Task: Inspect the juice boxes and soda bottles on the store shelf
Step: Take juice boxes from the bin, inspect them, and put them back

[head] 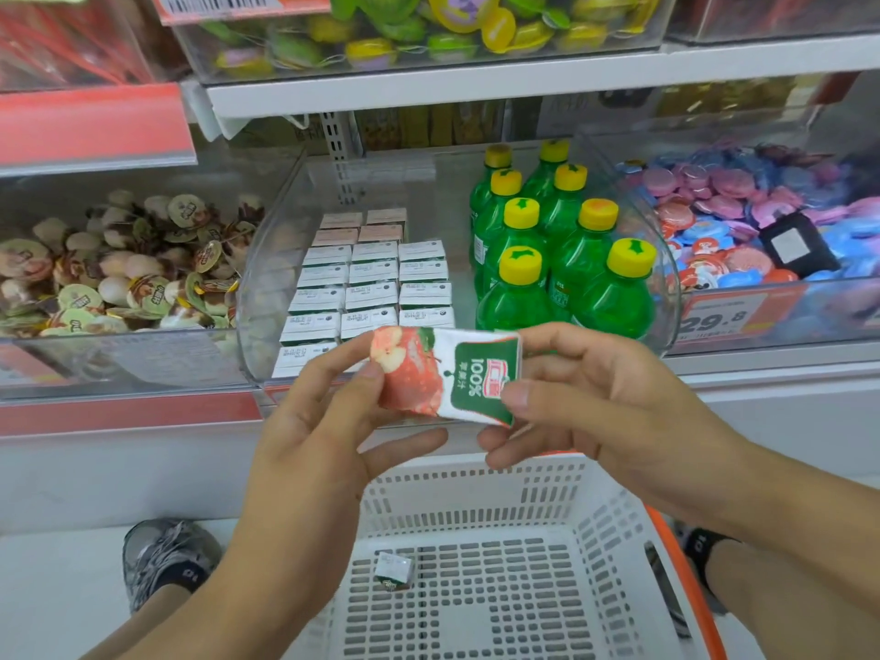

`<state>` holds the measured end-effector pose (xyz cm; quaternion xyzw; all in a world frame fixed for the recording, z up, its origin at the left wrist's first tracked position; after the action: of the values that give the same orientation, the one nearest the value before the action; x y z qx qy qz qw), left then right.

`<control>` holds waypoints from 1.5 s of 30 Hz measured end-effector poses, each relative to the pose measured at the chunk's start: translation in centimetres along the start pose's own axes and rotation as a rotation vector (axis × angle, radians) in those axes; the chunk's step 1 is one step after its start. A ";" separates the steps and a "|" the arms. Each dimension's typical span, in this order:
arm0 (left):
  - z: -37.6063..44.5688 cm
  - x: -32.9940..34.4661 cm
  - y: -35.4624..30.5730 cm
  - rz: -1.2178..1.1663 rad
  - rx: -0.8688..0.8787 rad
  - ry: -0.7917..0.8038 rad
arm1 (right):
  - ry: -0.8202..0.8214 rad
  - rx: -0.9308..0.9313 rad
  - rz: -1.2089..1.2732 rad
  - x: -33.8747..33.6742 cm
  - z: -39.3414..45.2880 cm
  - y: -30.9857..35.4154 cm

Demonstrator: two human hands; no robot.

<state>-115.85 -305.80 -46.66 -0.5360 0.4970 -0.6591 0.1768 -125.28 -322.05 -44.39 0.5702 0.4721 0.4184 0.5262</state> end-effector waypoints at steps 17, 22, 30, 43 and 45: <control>1.8 1.6 -1.8 1.162 0.558 0.309 | -0.597 -0.730 -0.746 -0.5 -1.6 7.4; 4.5 0.7 -1.5 1.418 0.556 0.285 | -0.627 -0.978 -1.154 0.2 1.5 11.5; 5.6 0.1 -2.3 1.462 0.512 0.294 | -0.459 -0.534 -1.829 1.2 12.6 11.5; 5.8 0.0 -2.3 1.438 0.566 0.264 | -0.212 0.009 -1.819 0.0 22.1 8.2; 5.9 0.0 -2.3 1.445 0.566 0.262 | -0.141 0.115 -1.712 -0.8 22.8 7.3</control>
<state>-109.95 -307.54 -45.11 0.0676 0.5525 -0.5402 0.6311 -102.50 -327.48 -39.33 0.0684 0.7261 -0.1833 0.6592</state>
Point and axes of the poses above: each hand's wrist, its own z-axis towards the middle knuckle, its own x-axis out of the palm, y = z × x, the point moved 6 cm from there along z, towards the middle knuckle, and after that the axes turned 14 degrees about -z, right-handed, at the moved point
